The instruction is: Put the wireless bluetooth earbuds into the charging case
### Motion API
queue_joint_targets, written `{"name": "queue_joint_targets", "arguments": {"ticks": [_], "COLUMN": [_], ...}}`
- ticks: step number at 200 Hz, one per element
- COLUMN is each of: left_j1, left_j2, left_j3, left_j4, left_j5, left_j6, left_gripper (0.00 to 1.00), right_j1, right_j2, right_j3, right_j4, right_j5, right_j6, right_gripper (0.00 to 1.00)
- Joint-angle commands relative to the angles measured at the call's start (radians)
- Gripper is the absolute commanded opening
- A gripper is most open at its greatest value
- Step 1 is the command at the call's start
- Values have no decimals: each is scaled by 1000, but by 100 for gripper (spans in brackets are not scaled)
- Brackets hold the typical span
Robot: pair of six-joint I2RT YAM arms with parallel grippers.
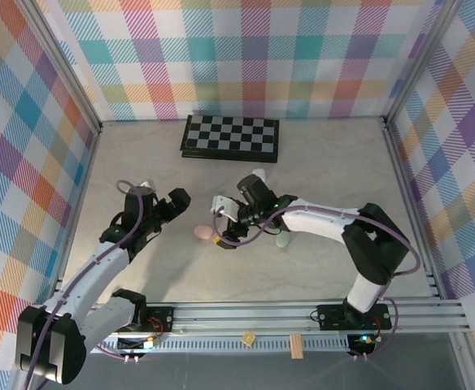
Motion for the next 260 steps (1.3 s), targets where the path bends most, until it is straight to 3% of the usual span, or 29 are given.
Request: {"name": "queue_joint_targets", "arguments": {"ticks": [1, 81, 125, 189, 225, 260], "left_j1": [37, 81, 84, 89, 90, 91], "left_j2": [-21, -53, -54, -78, -85, -103], "left_j3": [-30, -52, -56, -63, -67, -70], "left_j4": [21, 10, 21, 3, 3, -2], "left_j5": [67, 98, 109, 95, 92, 88], "left_j6": [-52, -36, -22, -14, -14, -14], "left_gripper": [100, 100, 100, 100, 100, 100], "right_j1": [19, 45, 65, 71, 71, 72], "right_j2": [68, 244, 332, 357, 359, 358], "right_j3": [54, 153, 238, 235, 241, 241], "right_j4": [33, 66, -5, -38, -61, -78], "right_j5": [6, 23, 54, 82, 93, 115], "right_j6": [-26, -61, -75, -100, -108, -123], "right_gripper": [93, 87, 76, 71, 61, 59]}}
